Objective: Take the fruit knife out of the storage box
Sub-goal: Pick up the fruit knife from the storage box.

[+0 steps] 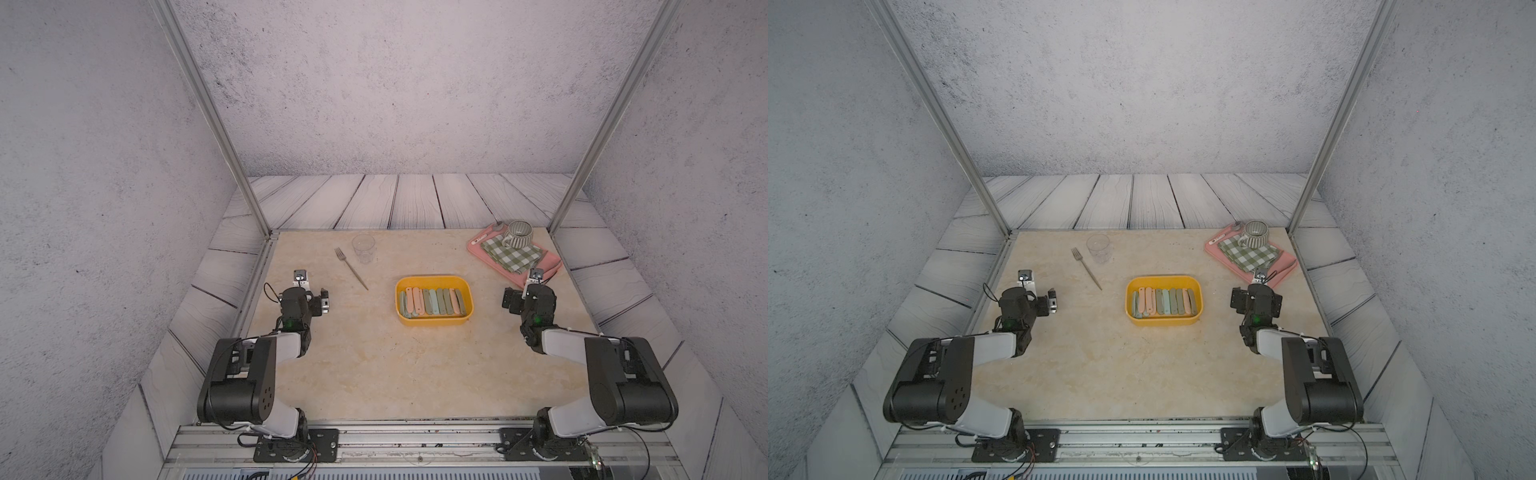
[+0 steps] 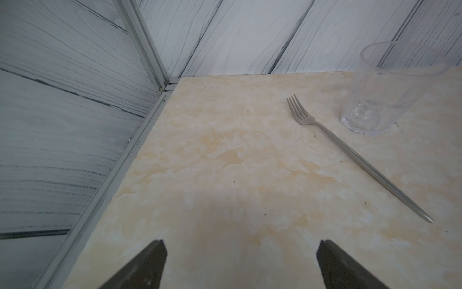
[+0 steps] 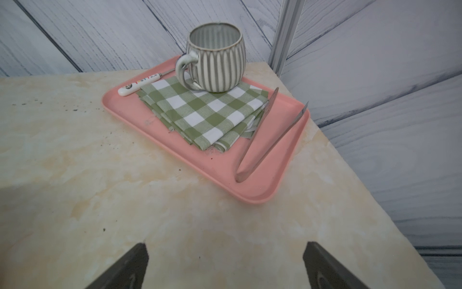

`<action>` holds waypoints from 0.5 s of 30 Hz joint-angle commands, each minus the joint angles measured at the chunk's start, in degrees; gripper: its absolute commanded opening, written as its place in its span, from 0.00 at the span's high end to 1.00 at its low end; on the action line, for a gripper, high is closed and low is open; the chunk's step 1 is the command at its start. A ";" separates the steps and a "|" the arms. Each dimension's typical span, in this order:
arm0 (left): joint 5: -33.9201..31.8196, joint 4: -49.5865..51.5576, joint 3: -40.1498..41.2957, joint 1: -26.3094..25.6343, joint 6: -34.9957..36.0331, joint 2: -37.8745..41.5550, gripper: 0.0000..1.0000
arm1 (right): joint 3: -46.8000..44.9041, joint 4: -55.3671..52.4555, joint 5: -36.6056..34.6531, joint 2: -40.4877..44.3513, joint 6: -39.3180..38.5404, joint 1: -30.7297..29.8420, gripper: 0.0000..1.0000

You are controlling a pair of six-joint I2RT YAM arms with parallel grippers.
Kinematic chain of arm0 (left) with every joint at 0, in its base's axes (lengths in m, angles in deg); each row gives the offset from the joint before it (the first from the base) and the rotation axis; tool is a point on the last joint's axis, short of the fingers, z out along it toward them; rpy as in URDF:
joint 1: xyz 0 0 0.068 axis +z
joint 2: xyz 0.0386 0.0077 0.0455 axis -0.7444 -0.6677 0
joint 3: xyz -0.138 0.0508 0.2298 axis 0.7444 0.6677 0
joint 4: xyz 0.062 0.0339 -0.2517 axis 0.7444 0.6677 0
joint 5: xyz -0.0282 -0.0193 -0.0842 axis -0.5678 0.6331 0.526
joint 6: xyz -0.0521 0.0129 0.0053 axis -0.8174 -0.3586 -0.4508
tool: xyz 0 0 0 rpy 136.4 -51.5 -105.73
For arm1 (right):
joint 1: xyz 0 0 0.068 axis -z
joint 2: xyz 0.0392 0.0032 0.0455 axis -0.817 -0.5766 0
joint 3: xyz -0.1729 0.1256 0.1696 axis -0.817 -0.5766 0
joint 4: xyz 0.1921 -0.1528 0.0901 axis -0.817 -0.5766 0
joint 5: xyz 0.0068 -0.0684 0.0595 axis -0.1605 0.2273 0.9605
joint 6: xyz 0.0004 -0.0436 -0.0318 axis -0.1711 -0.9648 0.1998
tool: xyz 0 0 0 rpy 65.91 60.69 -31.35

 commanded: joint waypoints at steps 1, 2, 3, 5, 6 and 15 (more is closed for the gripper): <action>-0.62 9.18 -4.66 -0.58 0.76 3.97 0.01 | 4.96 -13.32 -2.97 4.02 3.33 0.04 0.01; -1.11 10.62 -5.30 -0.87 1.01 4.92 0.01 | 5.73 -15.31 -3.06 4.87 4.63 0.03 0.01; -1.57 11.81 -5.82 -1.25 0.98 6.32 0.01 | 7.04 -18.93 -4.00 5.81 7.79 0.04 0.01; -1.01 13.34 -6.73 -1.43 0.43 8.58 0.01 | 10.37 -27.53 -6.40 6.66 14.77 0.05 0.01; -0.81 14.88 -7.54 -1.75 -0.41 9.67 0.01 | 12.52 -32.57 -6.82 6.79 18.38 0.10 0.01; 0.18 44.54 -26.72 -11.99 -7.04 11.95 0.01 | 28.28 -55.24 15.90 0.31 21.53 -0.01 0.01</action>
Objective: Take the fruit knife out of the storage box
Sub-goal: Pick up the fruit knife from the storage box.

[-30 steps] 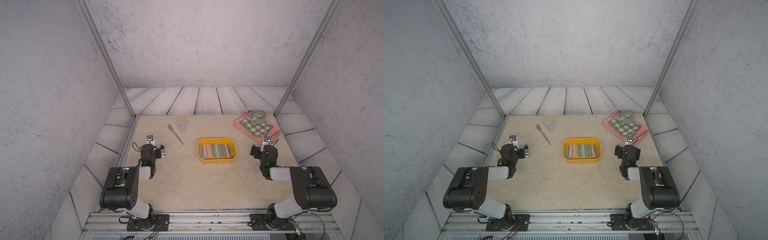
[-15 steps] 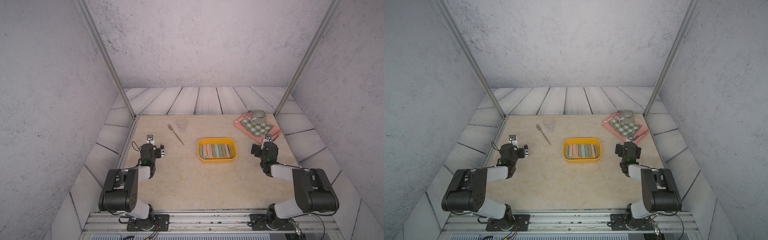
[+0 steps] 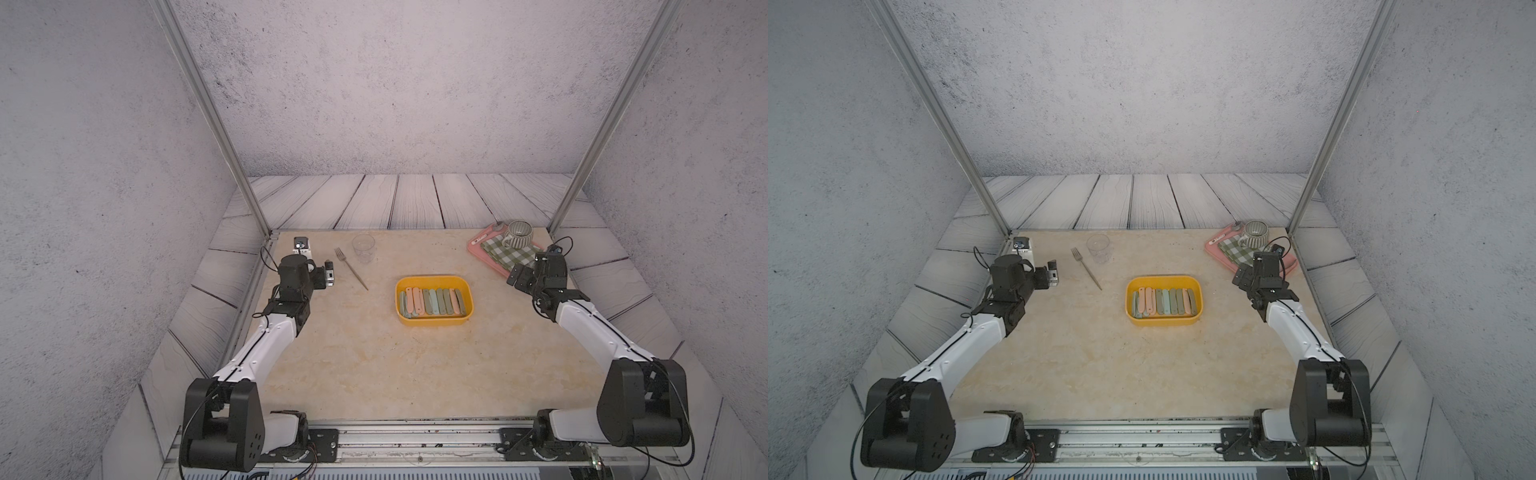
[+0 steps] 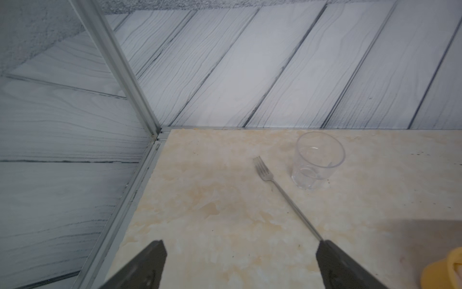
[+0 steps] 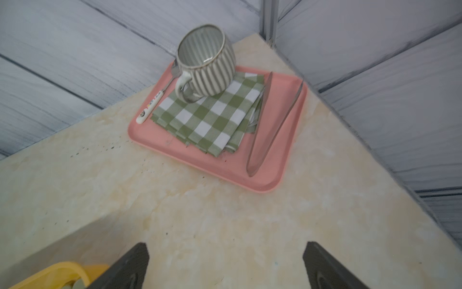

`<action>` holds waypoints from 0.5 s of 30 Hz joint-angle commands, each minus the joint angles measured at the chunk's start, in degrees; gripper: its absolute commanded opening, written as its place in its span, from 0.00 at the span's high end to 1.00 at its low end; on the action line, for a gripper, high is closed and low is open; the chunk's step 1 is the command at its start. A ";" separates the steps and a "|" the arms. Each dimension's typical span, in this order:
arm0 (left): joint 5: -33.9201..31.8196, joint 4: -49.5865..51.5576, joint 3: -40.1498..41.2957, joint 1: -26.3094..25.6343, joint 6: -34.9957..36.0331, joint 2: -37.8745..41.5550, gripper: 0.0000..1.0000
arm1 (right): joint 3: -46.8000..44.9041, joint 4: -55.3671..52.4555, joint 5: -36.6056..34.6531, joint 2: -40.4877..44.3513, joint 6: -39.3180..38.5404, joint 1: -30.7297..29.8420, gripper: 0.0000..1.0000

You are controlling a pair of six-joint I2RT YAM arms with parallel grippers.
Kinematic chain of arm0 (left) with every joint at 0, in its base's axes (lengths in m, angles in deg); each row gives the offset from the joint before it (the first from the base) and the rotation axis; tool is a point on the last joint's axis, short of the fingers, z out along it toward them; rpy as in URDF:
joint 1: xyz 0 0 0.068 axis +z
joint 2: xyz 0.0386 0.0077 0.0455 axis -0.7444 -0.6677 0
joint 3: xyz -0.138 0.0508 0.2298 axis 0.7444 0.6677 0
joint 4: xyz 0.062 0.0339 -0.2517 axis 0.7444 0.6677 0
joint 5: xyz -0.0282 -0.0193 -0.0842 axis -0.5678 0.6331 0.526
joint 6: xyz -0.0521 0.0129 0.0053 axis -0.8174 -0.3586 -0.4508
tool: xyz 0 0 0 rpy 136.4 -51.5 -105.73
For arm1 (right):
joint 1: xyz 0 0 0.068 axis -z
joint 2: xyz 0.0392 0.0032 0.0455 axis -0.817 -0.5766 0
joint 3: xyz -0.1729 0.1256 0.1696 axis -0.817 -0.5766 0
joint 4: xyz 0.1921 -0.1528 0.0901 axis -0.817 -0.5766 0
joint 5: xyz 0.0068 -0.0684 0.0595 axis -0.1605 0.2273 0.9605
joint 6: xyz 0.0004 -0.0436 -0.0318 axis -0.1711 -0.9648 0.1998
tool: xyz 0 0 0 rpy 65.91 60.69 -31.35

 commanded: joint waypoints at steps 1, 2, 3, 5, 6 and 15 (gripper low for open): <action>0.62 15.69 -7.91 -5.64 -3.18 -0.24 0.01 | 6.15 -15.09 9.65 -3.73 2.05 -0.19 0.01; 1.03 18.48 -10.55 -7.47 -3.39 -1.27 0.01 | 7.55 -17.16 10.26 -4.53 1.94 -0.26 0.01; 1.22 20.06 -13.06 -9.28 -3.54 -2.25 0.01 | 8.34 -18.21 10.46 -4.80 1.77 -0.43 0.01; 1.62 22.22 -16.45 -11.72 -4.00 -4.33 0.01 | 9.70 -19.76 11.16 -5.44 2.13 -0.39 0.01; 2.52 23.25 -17.89 -12.49 -4.74 -5.39 0.01 | 10.52 -20.51 12.02 -5.93 2.26 -0.46 0.01; 9.14 31.07 -26.69 -17.69 -9.12 -12.55 0.08 | 17.49 -28.59 16.53 -9.89 0.56 -1.12 0.01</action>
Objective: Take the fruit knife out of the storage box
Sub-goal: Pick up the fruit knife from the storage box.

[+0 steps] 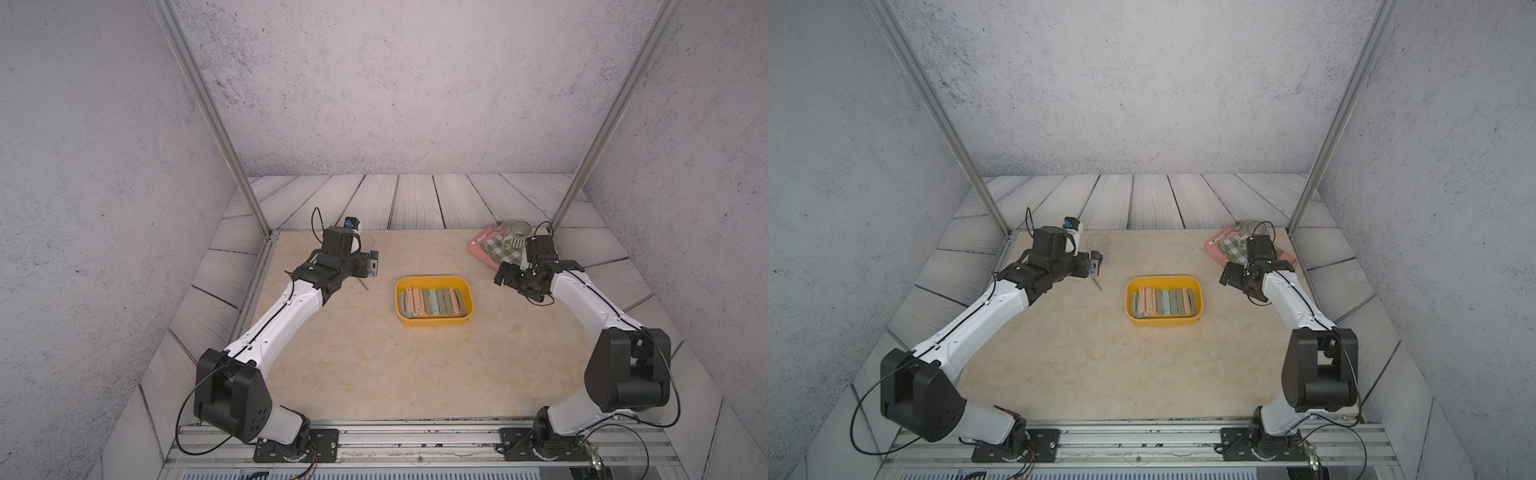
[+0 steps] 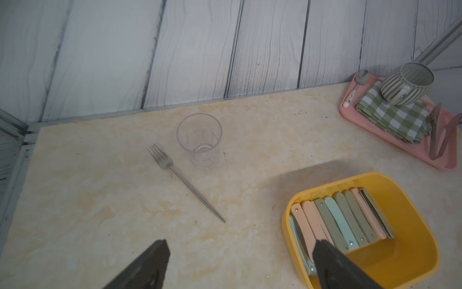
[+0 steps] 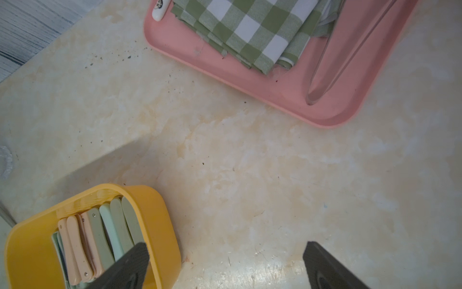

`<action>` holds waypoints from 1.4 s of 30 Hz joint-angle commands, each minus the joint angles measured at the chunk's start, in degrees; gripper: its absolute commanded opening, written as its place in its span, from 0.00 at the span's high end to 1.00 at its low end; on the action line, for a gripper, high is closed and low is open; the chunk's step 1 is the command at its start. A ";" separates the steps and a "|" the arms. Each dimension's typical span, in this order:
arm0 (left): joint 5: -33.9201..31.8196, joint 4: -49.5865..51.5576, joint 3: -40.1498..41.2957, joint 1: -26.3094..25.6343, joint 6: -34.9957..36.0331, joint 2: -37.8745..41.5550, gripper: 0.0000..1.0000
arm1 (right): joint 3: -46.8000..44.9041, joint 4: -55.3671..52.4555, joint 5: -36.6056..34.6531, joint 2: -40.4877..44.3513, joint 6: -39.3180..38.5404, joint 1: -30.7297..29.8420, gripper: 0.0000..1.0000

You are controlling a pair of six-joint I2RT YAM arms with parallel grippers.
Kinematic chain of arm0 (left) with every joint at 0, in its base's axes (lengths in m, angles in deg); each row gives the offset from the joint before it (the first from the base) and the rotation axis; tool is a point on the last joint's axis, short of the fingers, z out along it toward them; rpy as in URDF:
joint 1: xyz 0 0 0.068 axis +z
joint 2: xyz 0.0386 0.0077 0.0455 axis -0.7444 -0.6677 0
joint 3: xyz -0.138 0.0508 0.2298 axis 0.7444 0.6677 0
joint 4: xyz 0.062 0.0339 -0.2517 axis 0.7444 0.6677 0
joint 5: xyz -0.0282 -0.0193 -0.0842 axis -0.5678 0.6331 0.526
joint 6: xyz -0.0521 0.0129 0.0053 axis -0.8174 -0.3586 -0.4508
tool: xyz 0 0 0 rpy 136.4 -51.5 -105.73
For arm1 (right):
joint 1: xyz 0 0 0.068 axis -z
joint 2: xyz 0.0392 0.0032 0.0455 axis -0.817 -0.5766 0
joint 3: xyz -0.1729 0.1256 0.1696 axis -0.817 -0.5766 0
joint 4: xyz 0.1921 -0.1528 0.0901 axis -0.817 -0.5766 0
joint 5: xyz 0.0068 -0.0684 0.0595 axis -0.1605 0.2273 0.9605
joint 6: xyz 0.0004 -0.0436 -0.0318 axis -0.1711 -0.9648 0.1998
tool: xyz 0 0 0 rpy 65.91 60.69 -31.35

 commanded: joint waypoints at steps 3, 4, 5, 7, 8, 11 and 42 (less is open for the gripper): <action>3.19 7.35 -7.39 -6.39 -4.70 -6.33 0.16 | 1.91 -4.74 4.53 0.08 0.78 -1.57 0.01; 2.89 8.51 -9.21 -7.58 -5.69 -7.98 0.17 | 2.08 -5.02 4.80 0.17 0.93 -2.05 0.01; 3.50 9.76 -11.65 -8.61 -7.04 -10.01 0.18 | 2.56 -5.67 5.41 0.42 0.66 -3.00 0.01; 3.00 11.94 -16.01 -10.51 -8.31 -13.97 0.22 | 2.95 -6.66 4.86 1.11 -0.43 -4.68 0.01; 1.89 13.23 -18.19 -11.18 -9.22 -16.22 0.26 | 2.81 -6.74 4.80 1.32 -0.39 -5.02 0.01; 1.26 17.05 -23.72 -11.37 -11.86 -21.65 0.34 | 2.82 -6.31 6.60 1.08 0.05 -5.54 0.01; 3.83 24.35 -31.59 -12.88 -16.44 -42.11 0.55 | 4.01 -11.83 7.59 0.00 -2.99 -8.03 0.01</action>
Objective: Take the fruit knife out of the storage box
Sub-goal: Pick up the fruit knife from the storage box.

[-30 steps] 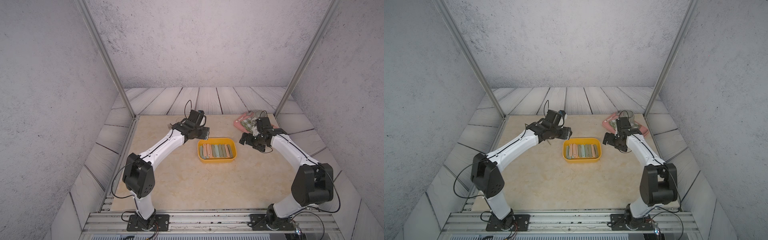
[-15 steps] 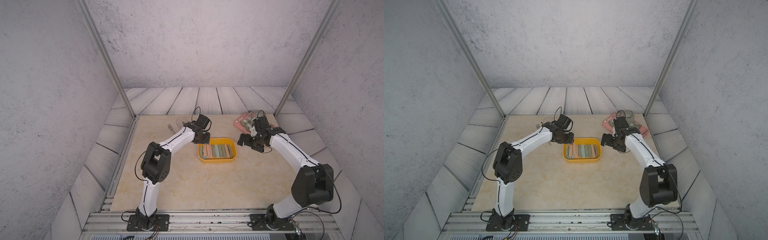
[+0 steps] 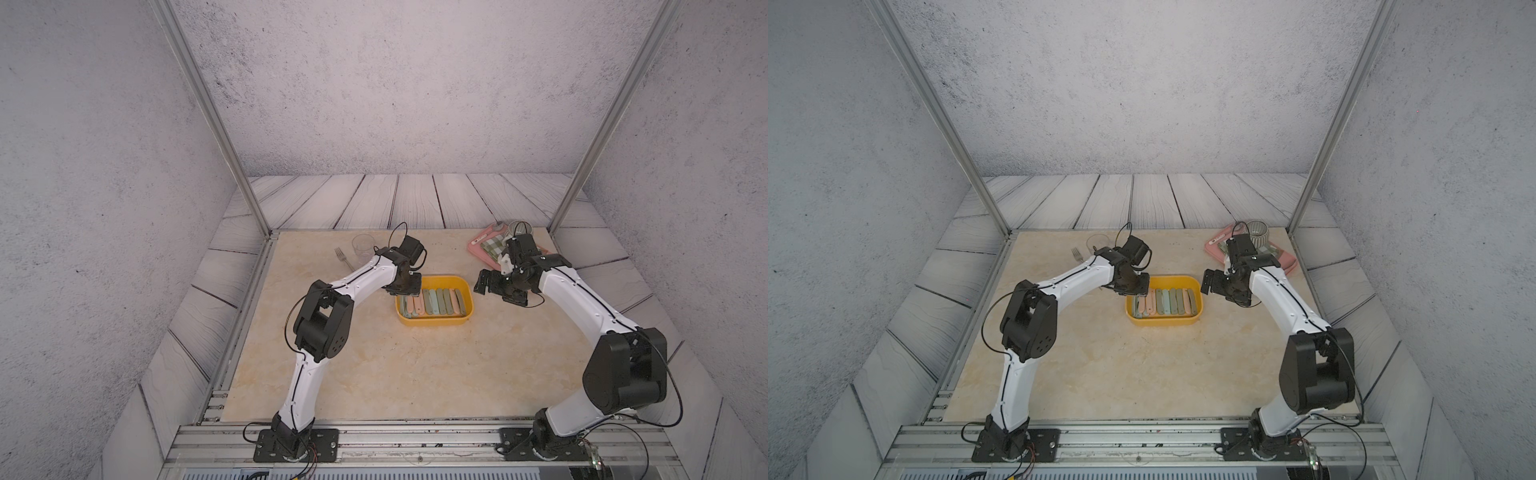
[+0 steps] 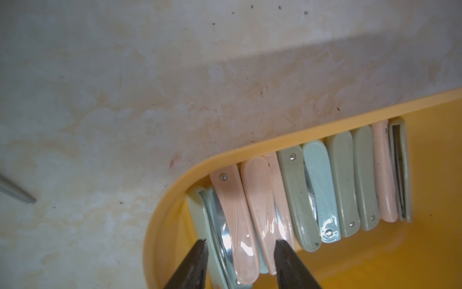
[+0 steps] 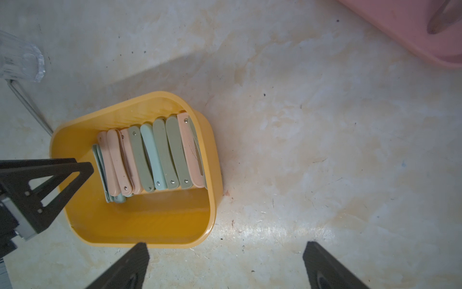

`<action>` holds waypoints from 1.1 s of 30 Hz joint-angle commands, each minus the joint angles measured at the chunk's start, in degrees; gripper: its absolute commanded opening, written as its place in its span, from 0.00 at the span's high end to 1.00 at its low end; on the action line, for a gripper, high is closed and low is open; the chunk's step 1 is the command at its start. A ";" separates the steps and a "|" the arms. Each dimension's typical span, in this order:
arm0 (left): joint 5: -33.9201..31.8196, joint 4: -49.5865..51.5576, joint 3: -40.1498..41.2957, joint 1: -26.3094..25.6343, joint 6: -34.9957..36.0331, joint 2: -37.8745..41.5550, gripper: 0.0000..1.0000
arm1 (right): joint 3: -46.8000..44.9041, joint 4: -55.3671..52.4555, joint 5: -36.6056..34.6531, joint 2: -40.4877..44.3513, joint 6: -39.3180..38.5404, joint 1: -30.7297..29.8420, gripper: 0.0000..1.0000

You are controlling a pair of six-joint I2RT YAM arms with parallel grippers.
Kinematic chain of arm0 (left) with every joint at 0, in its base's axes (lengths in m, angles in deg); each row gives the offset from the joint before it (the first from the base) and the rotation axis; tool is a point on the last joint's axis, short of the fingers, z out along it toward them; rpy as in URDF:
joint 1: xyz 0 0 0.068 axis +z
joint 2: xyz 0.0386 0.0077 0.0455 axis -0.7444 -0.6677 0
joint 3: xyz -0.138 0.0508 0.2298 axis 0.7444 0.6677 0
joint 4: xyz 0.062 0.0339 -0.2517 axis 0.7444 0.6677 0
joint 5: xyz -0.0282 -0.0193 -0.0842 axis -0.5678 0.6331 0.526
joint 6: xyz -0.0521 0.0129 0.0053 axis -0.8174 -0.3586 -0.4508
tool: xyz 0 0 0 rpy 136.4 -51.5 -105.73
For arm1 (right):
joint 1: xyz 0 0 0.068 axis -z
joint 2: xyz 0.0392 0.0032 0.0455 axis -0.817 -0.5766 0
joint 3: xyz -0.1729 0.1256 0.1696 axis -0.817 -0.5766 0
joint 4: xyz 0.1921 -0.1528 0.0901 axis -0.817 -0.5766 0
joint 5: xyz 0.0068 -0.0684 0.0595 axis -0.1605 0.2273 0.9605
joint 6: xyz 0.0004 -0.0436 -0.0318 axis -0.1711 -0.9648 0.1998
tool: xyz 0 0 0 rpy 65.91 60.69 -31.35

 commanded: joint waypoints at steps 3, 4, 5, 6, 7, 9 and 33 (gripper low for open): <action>-0.66 2.88 -0.84 -0.58 -0.86 -2.17 0.57 | 0.38 -1.12 0.99 -0.50 -0.76 -0.28 0.01; -0.59 2.79 -0.76 -0.61 -0.94 -2.36 0.57 | 0.38 -1.12 1.07 -0.49 -0.76 -0.28 0.01; -0.43 2.70 -0.78 -0.70 -1.12 -2.55 0.58 | 0.33 -1.03 1.15 -0.48 -0.74 -0.26 0.01; -0.45 2.61 -0.80 -0.75 -1.19 -2.80 0.59 | 0.27 -0.88 1.17 -0.53 -0.76 -0.33 0.01; -0.57 2.61 -0.80 -0.79 -1.21 -2.97 0.59 | 0.15 -0.77 1.17 -0.53 -0.71 -0.37 0.01; -0.65 2.70 -0.75 -0.84 -1.20 -3.26 0.59 | 0.15 -0.68 1.12 -0.62 -0.80 -0.33 0.01; 0.17 2.52 -1.28 -2.25 -1.60 -6.37 0.46 | -0.73 0.21 1.52 0.26 -0.72 -0.77 0.01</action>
